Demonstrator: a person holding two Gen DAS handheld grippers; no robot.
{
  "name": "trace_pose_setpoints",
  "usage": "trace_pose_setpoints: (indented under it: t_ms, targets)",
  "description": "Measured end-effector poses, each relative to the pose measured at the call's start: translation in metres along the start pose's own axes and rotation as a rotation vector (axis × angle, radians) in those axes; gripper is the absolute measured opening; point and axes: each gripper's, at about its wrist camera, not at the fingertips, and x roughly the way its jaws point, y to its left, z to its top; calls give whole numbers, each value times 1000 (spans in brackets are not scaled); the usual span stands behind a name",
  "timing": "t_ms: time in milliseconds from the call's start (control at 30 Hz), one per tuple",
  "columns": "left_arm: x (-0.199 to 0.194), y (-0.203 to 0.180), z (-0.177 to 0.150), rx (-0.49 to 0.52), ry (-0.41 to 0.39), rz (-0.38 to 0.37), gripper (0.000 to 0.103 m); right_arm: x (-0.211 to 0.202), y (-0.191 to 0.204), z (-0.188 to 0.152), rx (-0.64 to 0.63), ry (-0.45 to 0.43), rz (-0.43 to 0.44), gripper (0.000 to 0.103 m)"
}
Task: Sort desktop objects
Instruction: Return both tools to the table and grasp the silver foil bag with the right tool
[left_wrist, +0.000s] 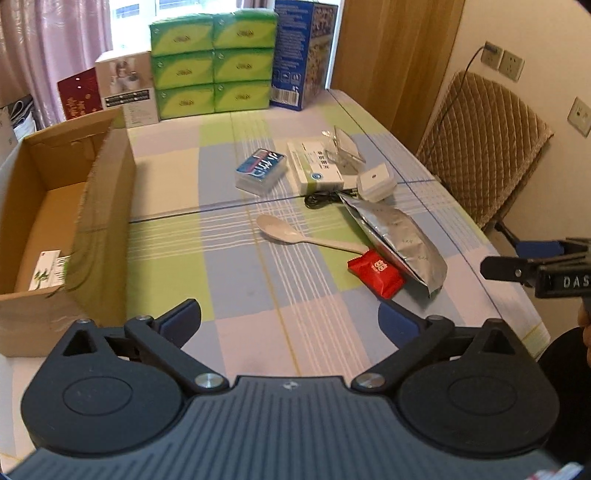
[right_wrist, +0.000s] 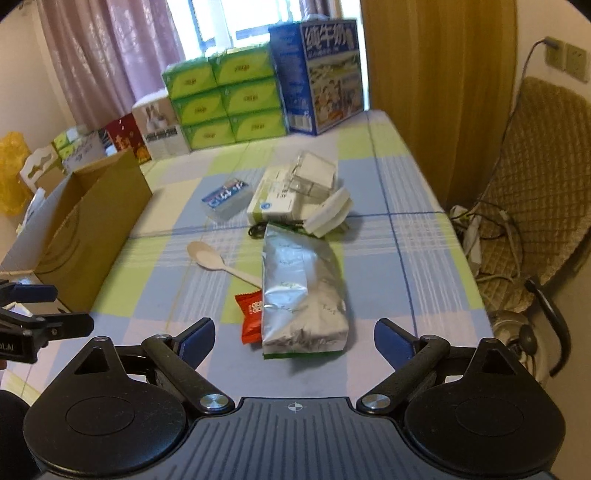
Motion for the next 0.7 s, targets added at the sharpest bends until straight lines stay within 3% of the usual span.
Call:
trace_pose_setpoints:
  t_ms: [367,700]
  targets:
    - [65,-8,12,45,73,-13,101,74,-25,29,-35,116,84,91]
    - [107,-5,20,35,113,-50,101,132,-37,40,-38,226,102,90]
